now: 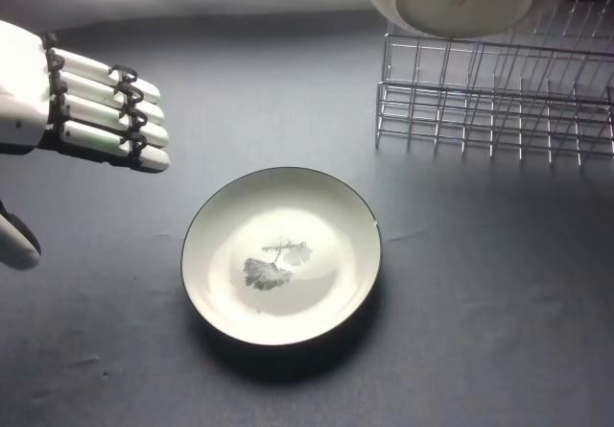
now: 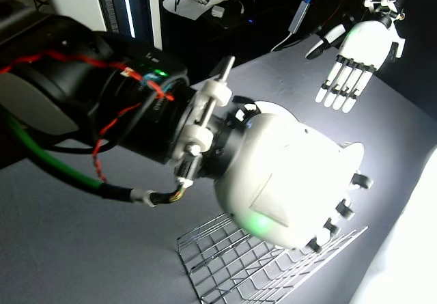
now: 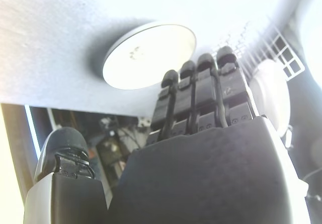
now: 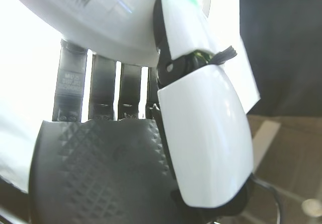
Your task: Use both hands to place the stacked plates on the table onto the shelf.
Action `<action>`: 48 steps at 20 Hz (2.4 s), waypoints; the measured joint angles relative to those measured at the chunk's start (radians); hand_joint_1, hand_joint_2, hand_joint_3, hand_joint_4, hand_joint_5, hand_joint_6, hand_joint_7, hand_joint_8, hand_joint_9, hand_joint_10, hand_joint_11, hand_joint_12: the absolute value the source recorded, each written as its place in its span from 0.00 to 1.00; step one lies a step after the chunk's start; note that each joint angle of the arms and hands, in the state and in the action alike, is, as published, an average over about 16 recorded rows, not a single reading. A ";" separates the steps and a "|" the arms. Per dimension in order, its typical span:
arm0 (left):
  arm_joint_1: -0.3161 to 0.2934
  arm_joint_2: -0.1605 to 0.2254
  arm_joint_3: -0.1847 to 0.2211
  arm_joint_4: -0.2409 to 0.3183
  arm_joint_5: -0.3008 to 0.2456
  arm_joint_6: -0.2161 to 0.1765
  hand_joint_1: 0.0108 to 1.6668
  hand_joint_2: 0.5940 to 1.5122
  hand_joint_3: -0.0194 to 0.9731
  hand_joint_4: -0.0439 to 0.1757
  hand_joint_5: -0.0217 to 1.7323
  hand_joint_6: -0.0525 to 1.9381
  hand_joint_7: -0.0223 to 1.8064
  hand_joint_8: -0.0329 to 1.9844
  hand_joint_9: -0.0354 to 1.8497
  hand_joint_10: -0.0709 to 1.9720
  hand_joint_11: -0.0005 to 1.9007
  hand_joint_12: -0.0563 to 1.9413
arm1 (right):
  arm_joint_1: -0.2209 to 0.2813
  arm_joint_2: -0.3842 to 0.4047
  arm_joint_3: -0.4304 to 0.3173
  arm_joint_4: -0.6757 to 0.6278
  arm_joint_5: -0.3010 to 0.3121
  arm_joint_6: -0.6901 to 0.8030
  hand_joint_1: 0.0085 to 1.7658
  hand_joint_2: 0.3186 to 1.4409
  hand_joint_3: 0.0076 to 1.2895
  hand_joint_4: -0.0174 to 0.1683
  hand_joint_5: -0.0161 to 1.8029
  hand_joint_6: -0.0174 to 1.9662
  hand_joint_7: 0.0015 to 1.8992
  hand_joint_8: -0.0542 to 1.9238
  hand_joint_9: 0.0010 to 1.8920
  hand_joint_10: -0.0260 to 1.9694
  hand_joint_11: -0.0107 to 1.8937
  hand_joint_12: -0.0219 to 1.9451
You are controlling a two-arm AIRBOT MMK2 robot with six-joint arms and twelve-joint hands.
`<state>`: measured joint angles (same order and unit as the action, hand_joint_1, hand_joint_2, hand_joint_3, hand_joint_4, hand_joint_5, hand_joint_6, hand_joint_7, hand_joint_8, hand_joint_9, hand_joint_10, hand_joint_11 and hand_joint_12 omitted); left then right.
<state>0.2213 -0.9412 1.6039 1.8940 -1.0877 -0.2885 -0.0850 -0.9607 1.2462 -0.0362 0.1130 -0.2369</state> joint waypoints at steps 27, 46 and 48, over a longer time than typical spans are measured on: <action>0.208 -0.090 -0.071 -0.129 0.220 0.033 0.00 0.54 0.03 0.19 0.05 0.03 0.04 0.02 0.04 0.04 0.02 0.04 | -0.179 0.041 0.027 -0.313 0.155 -0.009 0.62 0.71 0.00 0.07 0.32 0.27 0.35 0.20 0.31 0.26 0.17 0.66; 0.245 -0.087 -0.120 -0.161 0.235 0.038 0.00 0.55 0.03 0.19 0.05 0.03 0.06 0.02 0.04 0.03 0.01 0.05 | -0.195 0.028 -0.061 -0.967 0.546 -0.024 0.27 0.44 0.00 0.11 0.02 0.02 0.01 0.03 0.01 0.03 0.01 0.02; 0.255 -0.088 -0.121 -0.168 0.235 0.040 0.00 0.55 0.03 0.19 0.05 0.03 0.06 0.02 0.04 0.03 0.01 0.05 | -0.221 0.028 -0.062 -1.035 0.600 -0.026 0.25 0.42 0.00 0.12 0.02 0.02 0.01 0.03 0.01 0.03 0.01 0.01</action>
<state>0.4766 -1.0289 1.4828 1.7262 -0.8524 -0.2485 -0.3058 -0.9329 1.1841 -1.0716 0.7132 -0.2625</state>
